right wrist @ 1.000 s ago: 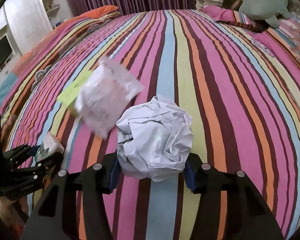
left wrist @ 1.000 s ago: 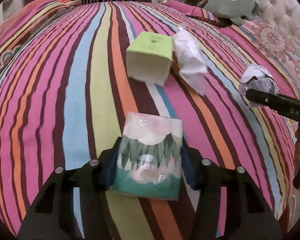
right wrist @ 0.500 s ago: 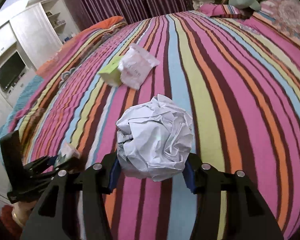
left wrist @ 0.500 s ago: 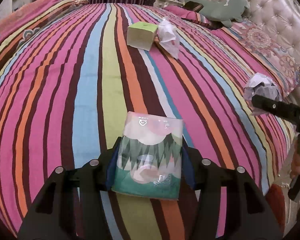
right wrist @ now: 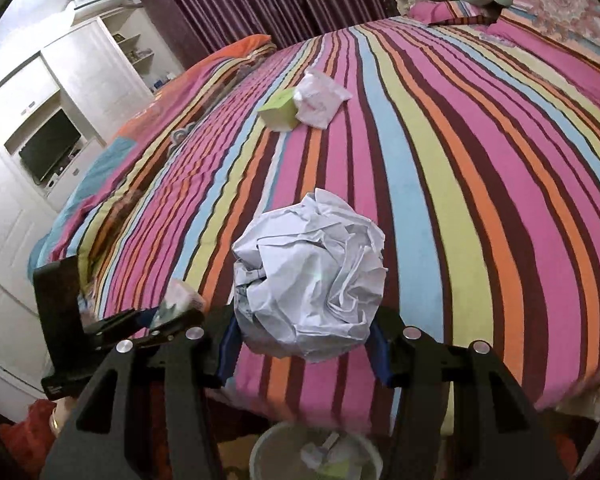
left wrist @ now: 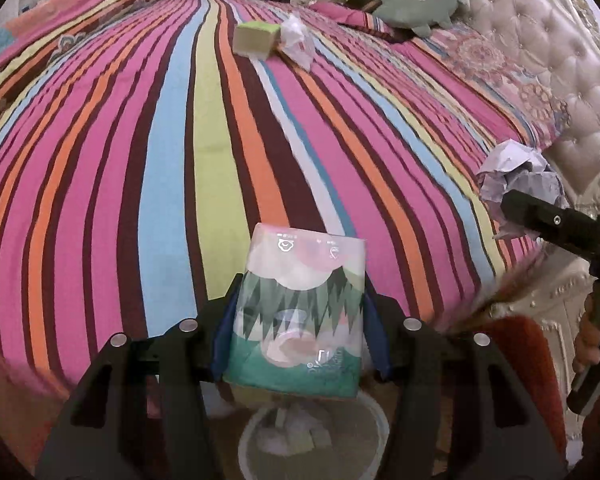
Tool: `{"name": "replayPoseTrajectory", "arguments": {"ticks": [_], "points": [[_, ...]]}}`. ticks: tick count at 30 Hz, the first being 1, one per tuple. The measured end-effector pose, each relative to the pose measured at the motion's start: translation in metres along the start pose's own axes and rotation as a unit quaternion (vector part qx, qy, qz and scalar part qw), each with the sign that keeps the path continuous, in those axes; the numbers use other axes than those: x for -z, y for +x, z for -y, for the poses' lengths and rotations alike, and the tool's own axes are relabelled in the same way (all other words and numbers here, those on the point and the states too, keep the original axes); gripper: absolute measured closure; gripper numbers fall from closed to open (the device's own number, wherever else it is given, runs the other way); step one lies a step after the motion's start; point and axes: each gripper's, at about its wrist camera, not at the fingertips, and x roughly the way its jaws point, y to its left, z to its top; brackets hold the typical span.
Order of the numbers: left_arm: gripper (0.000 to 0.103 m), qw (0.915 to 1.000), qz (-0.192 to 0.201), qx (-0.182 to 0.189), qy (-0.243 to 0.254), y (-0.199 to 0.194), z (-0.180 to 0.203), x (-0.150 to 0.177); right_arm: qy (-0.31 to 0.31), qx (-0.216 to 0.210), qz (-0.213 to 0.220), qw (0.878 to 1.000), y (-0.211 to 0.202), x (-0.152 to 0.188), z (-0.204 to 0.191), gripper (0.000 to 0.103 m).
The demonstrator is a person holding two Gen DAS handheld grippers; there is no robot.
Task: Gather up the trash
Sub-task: 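Carry the tissue pack and crumpled paper over the wastebasket with both tools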
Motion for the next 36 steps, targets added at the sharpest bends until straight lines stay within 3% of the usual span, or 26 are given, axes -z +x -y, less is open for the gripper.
{"name": "replayPoseTrajectory", "arguments": {"ticks": [7, 14, 20, 31, 36], "points": [[0.05, 0.9997, -0.023, 0.0, -0.009, -0.014, 0.008, 0.051, 0.011, -0.006, -0.038, 0.999, -0.005, 0.045, -0.015, 0.053], [0.05, 0.999, -0.035, 0.002, 0.028, -0.027, 0.033, 0.082, 0.013, 0.004, -0.081, 0.997, -0.006, 0.086, -0.025, 0.054], [0.05, 0.9956, -0.085, 0.008, 0.039, -0.017, 0.044, 0.11, 0.017, 0.024, -0.123, 0.992, 0.002, 0.113, -0.025, 0.054], [0.05, 0.9793, -0.189, -0.021, 0.069, 0.016, 0.057, 0.149, -0.005, 0.057, -0.217, 0.974, 0.033, 0.143, -0.03, 0.054], [0.05, 0.9681, -0.242, -0.036, 0.053, 0.037, 0.046, 0.158, 0.026, 0.054, -0.244, 0.968, 0.047, 0.146, -0.02, 0.054]]}}
